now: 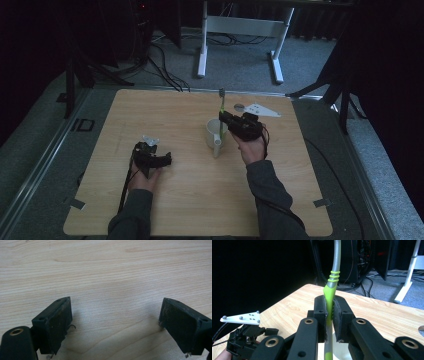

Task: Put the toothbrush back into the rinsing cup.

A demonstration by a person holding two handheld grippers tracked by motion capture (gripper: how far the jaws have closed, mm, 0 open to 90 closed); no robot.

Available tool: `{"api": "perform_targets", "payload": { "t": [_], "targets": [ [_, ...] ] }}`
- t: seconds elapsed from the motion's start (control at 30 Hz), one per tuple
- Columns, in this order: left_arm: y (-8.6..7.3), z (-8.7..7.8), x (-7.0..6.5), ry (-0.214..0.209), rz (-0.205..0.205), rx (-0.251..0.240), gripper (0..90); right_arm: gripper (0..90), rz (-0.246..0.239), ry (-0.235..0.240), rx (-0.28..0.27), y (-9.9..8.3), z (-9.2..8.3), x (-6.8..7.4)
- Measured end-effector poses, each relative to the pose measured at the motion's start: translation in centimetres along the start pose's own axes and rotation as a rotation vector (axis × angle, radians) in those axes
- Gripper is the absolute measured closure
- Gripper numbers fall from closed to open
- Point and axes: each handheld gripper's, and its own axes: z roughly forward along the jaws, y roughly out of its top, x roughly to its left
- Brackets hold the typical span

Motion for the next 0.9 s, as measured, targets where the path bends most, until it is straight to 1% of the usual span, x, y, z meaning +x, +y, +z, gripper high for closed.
{"api": "perform_targets", "payload": {
  "t": [0.9],
  "targets": [
    [0.0, 0.0, 0.0, 0.0, -0.001, -0.001, 11.7, 81.8, 0.001, -0.002, 0.025, -1.0, 1.1, 0.1]
  ]
}}
